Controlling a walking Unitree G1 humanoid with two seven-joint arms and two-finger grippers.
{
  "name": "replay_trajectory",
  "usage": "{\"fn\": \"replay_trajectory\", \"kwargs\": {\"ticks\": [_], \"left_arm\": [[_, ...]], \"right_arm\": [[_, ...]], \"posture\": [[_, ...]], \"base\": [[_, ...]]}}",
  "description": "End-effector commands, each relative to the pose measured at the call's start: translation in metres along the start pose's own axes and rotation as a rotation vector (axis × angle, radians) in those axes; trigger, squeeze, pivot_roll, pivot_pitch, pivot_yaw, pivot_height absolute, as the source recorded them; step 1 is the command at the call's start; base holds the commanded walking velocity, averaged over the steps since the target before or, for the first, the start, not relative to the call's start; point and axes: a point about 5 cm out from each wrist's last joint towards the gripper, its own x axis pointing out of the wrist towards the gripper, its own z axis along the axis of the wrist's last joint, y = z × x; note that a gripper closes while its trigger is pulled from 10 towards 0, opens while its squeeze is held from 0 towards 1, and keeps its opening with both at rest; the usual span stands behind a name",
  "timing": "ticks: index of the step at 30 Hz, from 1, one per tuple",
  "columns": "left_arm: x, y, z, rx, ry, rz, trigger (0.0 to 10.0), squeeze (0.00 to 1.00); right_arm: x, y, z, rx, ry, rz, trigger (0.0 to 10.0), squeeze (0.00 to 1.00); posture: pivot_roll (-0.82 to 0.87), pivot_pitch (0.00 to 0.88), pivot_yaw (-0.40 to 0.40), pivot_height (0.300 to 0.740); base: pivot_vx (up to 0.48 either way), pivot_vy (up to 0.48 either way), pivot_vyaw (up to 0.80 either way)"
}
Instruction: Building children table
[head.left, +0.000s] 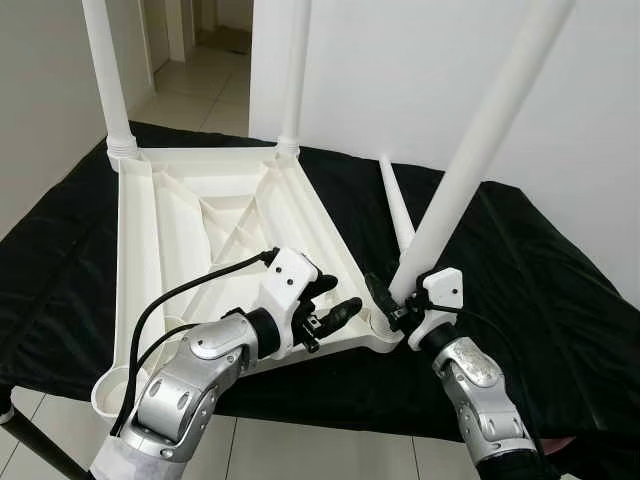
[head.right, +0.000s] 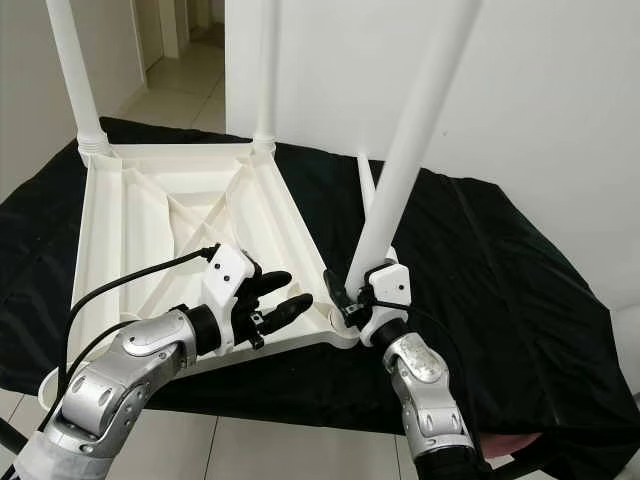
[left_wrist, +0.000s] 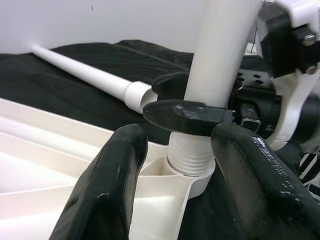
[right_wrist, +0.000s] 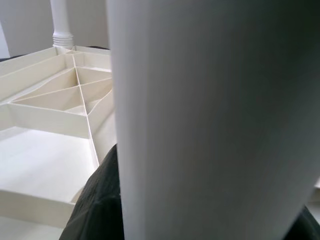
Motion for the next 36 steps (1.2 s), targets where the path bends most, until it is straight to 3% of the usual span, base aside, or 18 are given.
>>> {"fn": "replay_trajectory", "kwargs": {"ticks": [1,16,26,30,31,36], "left_arm": [[0.001,-0.002,0.003,0.01,-0.004,-0.019,10.0,0.0],[0.001,-0.002,0.005,0.017,-0.004,-0.021,10.0,0.0],[0.0,-0.003,0.006,0.022,0.0,-0.022,10.0,0.0],[0.001,-0.003,0.006,0.023,0.0,-0.023,10.0,0.0],[0.001,-0.002,0.007,0.026,-0.001,-0.023,10.0,0.0],[0.001,-0.002,0.007,0.028,-0.003,-0.021,10.0,0.0]], "right_arm": [[-0.012,-0.001,-0.032,0.077,0.167,-0.026,10.0,0.0],[-0.008,-0.005,-0.035,0.169,0.188,-0.106,10.0,0.0],[-0.016,-0.014,-0.05,0.314,0.219,-0.307,10.0,0.0],[-0.016,-0.015,-0.05,0.31,0.217,-0.31,10.0,0.0],[-0.017,-0.012,-0.049,0.259,0.204,-0.295,10.0,0.0],[-0.02,-0.006,-0.047,0.193,0.172,-0.259,10.0,0.0]], "posture": [[0.04,0.0,-0.107,0.74],[0.05,0.0,-0.109,0.74],[0.05,0.0,-0.112,0.74],[0.04,0.0,-0.109,0.74],[0.04,0.0,-0.108,0.74],[0.04,0.0,-0.111,0.74]], "base": [[0.0,0.0,0.0],[0.0,0.0,0.0],[0.0,0.0,0.0],[0.0,0.0,0.0],[0.0,0.0,0.0],[0.0,0.0,0.0]]}}
